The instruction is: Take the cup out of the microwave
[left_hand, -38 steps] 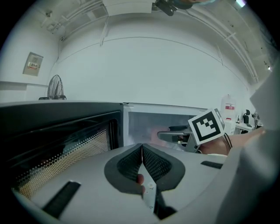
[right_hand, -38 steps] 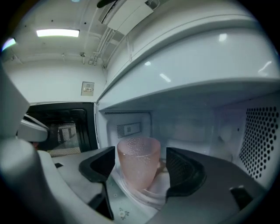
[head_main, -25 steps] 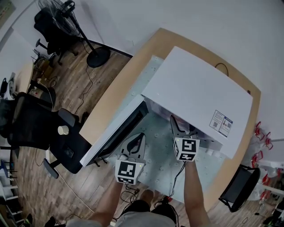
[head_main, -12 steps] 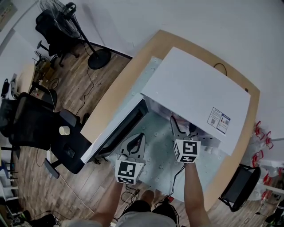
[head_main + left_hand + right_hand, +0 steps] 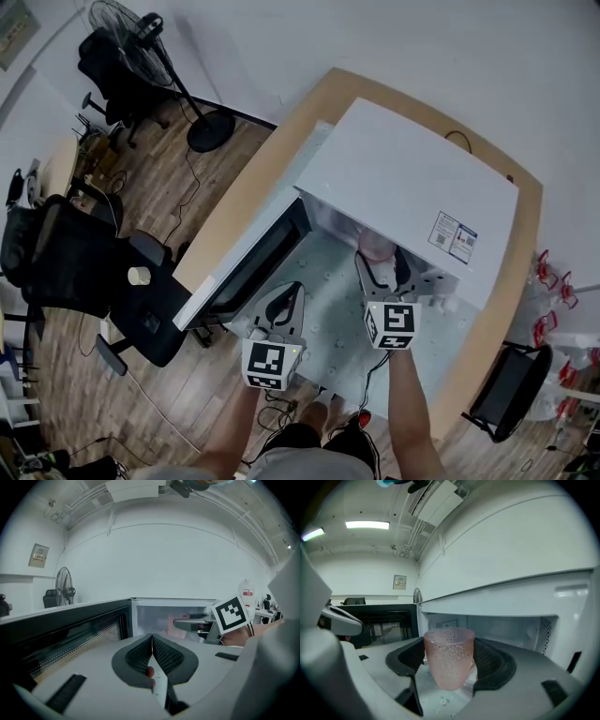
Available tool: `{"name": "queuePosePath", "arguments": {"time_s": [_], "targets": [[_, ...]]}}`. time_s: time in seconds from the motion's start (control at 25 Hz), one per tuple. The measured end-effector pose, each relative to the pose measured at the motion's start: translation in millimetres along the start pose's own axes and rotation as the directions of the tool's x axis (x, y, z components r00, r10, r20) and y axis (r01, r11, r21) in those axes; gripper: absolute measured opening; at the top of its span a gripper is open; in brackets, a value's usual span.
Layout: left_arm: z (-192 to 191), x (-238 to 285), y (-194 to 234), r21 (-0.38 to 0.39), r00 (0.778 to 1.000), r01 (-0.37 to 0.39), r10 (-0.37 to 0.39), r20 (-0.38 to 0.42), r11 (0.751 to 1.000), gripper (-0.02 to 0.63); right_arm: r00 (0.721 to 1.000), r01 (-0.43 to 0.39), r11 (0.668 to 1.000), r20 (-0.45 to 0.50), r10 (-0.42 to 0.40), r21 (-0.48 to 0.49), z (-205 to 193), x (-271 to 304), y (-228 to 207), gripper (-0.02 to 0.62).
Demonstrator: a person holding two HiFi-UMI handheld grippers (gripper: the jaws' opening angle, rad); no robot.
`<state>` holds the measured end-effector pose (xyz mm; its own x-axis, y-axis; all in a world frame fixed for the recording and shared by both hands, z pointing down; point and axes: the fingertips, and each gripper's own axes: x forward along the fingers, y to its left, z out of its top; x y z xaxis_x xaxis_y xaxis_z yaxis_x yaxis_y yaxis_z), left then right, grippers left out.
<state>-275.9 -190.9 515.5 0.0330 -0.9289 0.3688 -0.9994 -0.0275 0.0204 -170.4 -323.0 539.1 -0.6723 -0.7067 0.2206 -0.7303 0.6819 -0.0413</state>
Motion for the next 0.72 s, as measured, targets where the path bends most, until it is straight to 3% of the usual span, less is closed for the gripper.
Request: {"name": "queuePosePath", "arguments": {"time_s": [0.72], "targets": [[6.6,-47.5,-50.4,0.03,0.999,0.024,-0.025,0.037,0.999,0.025,0.998,-0.012,1.0,0.06,0.013,-0.011,15.9,-92.5,15.8,0.334]]}}
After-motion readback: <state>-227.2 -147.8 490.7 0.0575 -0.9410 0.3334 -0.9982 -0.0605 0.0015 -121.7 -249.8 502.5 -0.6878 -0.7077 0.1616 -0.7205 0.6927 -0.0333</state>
